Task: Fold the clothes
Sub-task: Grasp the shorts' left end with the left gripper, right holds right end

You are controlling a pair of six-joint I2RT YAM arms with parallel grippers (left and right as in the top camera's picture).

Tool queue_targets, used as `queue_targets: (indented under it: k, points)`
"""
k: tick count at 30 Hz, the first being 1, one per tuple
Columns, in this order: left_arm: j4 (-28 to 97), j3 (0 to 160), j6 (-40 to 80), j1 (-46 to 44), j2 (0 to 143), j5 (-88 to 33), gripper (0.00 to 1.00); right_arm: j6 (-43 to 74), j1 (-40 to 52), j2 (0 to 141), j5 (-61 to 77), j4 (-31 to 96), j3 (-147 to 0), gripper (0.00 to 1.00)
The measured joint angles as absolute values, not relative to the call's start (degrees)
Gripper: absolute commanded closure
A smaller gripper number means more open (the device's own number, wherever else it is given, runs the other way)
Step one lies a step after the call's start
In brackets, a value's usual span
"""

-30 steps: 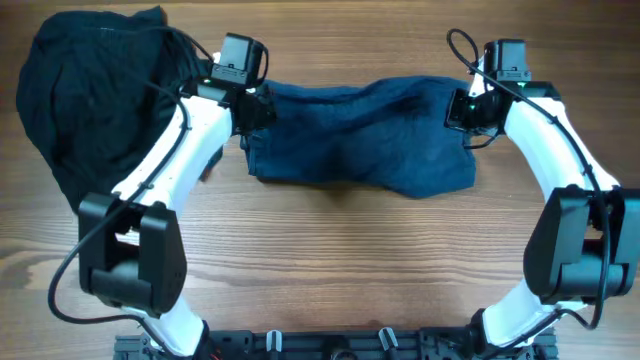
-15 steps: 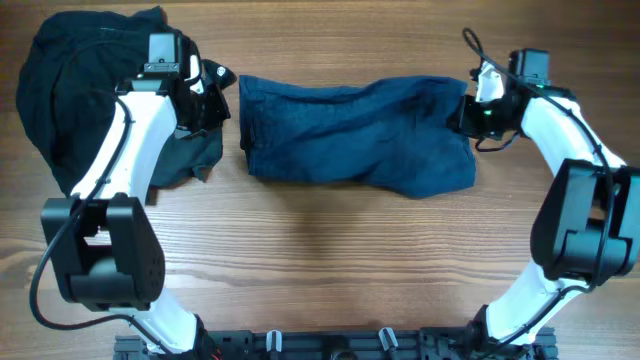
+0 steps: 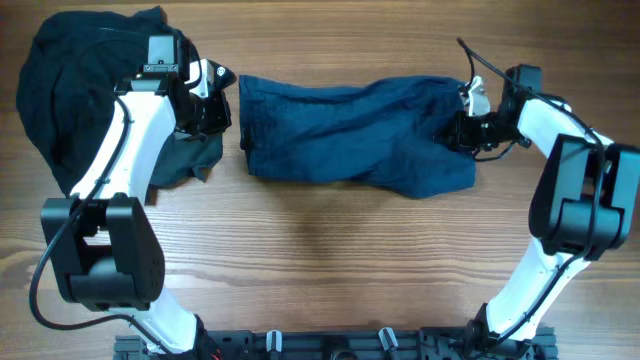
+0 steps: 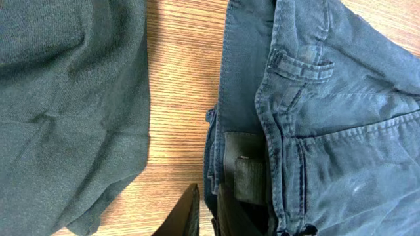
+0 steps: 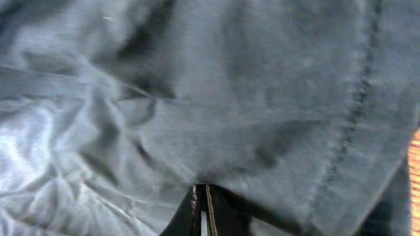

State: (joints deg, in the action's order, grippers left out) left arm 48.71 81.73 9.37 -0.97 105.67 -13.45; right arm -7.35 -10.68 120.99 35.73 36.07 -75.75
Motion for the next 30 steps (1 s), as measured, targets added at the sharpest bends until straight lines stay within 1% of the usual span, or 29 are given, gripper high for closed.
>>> queue_targets:
  k: [2,5,8,10,12,15,18,23,30]
  points:
    - [48.84,81.73,9.08,-0.69,105.67,-13.61,0.80,-6.87,-10.72,121.19,35.75,36.10,-75.90,0.96]
    - [49.12,81.73,6.09,1.17,105.67,-16.93,0.60,-6.26,-10.72,121.30,35.79,36.10,-75.94,0.95]
    - [48.64,81.73,1.50,3.07,106.02,-23.42,0.49,-6.22,-10.72,121.30,35.79,36.12,-75.96,0.96]
    - [47.44,81.73,-1.56,3.68,107.33,-27.49,0.43,-6.07,-10.72,121.30,35.79,36.12,-75.96,0.96]
    - [44.86,81.73,-3.88,3.70,110.06,-32.60,0.42,-6.07,-10.72,121.30,35.79,36.16,-75.96,0.96]
    - [40.99,81.73,-5.30,3.53,115.13,-37.41,0.42,-6.07,-10.72,121.30,35.77,36.34,-76.01,0.96]
    - [38.76,81.73,-5.74,3.38,118.74,-39.90,0.42,-6.07,-10.72,121.34,35.75,36.58,-76.18,0.96]
    - [36.21,81.73,-5.98,3.33,120.62,-41.08,0.41,-6.04,-10.72,121.51,35.77,36.80,-76.40,0.96]
    - [35.53,81.78,-6.00,3.29,123.66,-39.75,0.41,-5.82,-10.72,121.56,35.77,36.86,-76.44,0.96]
